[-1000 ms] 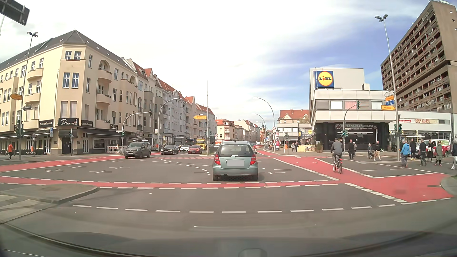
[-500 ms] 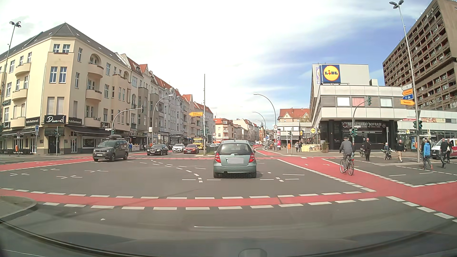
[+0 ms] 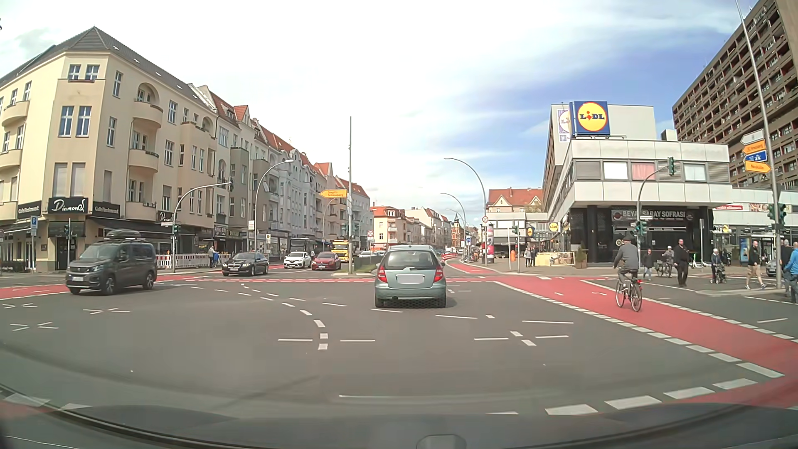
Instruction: Follow the waypoints while adhering to traffic rules and regulations
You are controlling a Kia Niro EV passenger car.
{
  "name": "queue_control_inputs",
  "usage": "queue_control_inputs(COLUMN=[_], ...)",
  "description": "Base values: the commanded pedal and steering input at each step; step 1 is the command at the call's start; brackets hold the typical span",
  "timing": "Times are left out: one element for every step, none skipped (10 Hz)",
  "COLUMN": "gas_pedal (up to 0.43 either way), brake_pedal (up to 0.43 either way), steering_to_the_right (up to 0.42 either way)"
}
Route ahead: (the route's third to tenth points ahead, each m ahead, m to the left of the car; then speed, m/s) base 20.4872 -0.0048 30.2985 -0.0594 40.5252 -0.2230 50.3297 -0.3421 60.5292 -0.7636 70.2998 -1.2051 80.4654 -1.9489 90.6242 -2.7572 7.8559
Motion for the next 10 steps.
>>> queue_control_inputs(gas_pedal=[0.24,0.228,0.228,0.228,0.228,0.22,0.22,0.22,0.209,0.177], brake_pedal=[0.0,0.0,0.0,0.0,0.0,0.0,0.0,0.0,0.0,0.0], steering_to_the_right=[-0.003,-0.003,-0.003,-0.003,0.0,0.005,0.006,0.006,0.006,0.006])
